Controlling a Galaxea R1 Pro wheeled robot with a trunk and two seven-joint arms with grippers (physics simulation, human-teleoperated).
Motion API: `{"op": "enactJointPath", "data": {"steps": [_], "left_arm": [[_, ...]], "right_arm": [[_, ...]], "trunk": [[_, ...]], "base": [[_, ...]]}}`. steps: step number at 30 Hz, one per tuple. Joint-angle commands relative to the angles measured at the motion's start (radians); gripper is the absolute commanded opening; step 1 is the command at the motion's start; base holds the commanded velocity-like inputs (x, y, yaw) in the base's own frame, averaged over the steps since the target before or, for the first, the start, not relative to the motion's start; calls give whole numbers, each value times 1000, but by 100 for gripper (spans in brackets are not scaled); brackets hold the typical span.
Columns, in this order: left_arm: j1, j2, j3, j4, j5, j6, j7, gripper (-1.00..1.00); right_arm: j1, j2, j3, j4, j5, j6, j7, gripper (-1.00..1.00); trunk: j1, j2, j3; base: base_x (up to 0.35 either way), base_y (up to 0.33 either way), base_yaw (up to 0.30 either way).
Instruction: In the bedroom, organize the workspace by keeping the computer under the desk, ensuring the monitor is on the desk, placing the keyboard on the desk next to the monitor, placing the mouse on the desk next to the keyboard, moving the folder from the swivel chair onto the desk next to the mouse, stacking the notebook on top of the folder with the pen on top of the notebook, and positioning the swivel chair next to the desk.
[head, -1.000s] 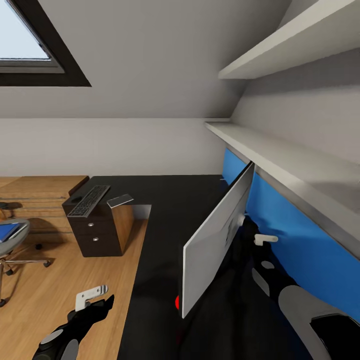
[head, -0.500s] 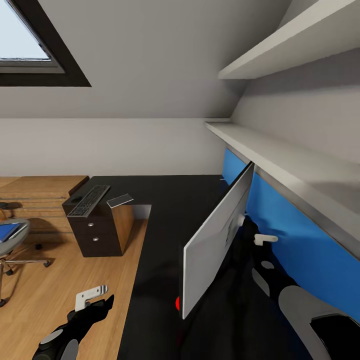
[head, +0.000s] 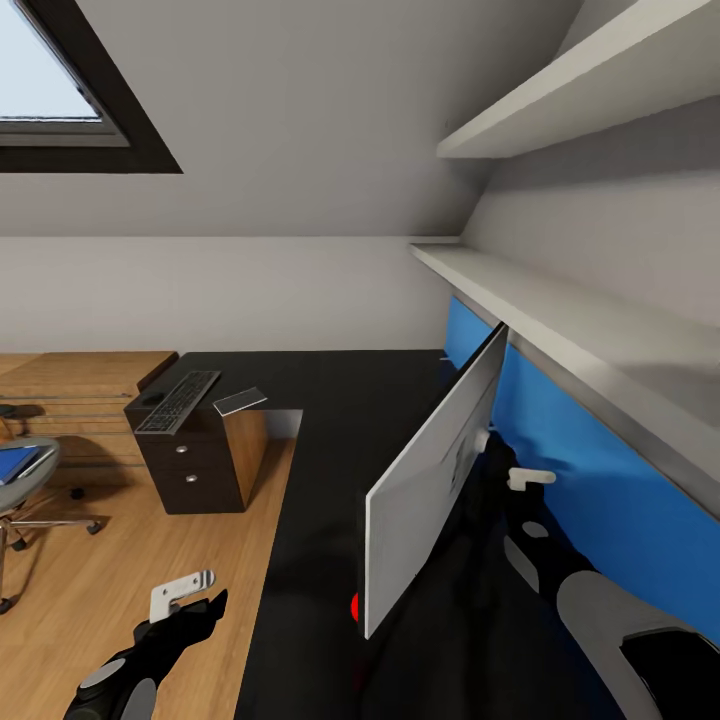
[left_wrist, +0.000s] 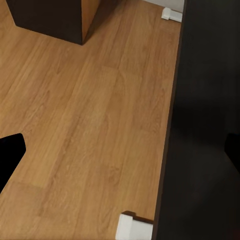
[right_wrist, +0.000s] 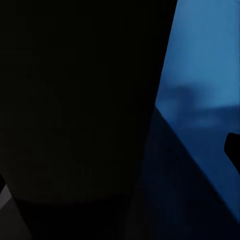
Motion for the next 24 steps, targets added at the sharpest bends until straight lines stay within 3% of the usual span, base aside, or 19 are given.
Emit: {"op": "enactJointPath", "data": {"steps": [1, 20, 24], "left_arm": [[0, 0, -1, -2, 11, 4, 8, 100], [0, 2, -1, -2, 11, 5, 8, 100], [0, 2, -1, -2, 11, 5, 8, 100]], "right_arm": [[-1, -1, 9, 0, -9, -4, -4, 100], [1, -1, 12, 0, 1, -3, 3, 100], [1, 0, 12, 1, 19, -3, 3, 100]], "trunk": [[0, -1, -1], [0, -1, -1], [0, -1, -1]], "base": [[0, 0, 0], [0, 0, 0], [0, 0, 0]]}}
